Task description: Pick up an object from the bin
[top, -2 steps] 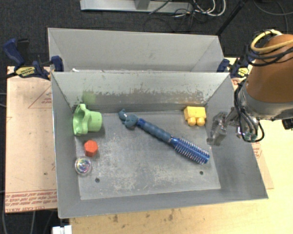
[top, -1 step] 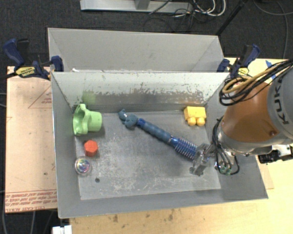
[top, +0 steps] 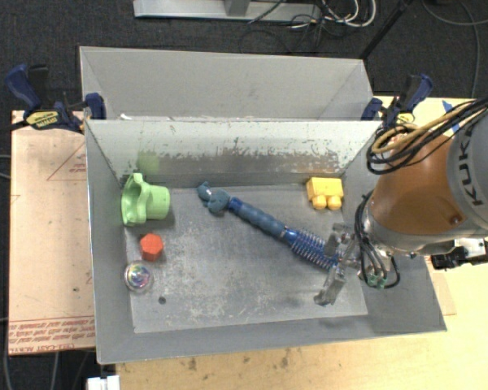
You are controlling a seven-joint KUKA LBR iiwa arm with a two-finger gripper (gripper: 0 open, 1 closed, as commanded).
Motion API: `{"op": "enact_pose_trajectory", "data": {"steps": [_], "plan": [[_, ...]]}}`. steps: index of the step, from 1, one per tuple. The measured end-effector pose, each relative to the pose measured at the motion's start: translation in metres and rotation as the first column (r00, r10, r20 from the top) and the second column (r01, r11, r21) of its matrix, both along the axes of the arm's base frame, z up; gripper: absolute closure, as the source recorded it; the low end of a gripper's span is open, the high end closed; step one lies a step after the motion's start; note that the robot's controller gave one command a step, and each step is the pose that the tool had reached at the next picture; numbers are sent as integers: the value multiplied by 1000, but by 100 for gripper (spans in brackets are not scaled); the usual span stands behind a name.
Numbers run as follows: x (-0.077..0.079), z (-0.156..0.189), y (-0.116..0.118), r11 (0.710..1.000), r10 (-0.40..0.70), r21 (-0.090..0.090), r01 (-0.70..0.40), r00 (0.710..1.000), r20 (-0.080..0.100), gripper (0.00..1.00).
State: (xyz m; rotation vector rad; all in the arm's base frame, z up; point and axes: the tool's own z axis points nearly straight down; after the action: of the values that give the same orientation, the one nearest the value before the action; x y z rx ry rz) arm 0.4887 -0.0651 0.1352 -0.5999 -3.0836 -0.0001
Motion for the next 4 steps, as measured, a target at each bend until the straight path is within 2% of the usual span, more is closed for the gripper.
{"op": "enact_pose_trajectory", "data": {"steps": [1, 2, 3, 4], "plan": [[51, -47, 0, 1000, 27, -2, -27, 1000, 6, 0], [49, -44, 1, 1000, 28, 0, -28, 1000, 2, 100], [34, 58, 2, 1000, 22, -1, -22, 1000, 10, 100], [33, 54, 2, 1000, 22, 0, -22, 1000, 2, 0]]}}
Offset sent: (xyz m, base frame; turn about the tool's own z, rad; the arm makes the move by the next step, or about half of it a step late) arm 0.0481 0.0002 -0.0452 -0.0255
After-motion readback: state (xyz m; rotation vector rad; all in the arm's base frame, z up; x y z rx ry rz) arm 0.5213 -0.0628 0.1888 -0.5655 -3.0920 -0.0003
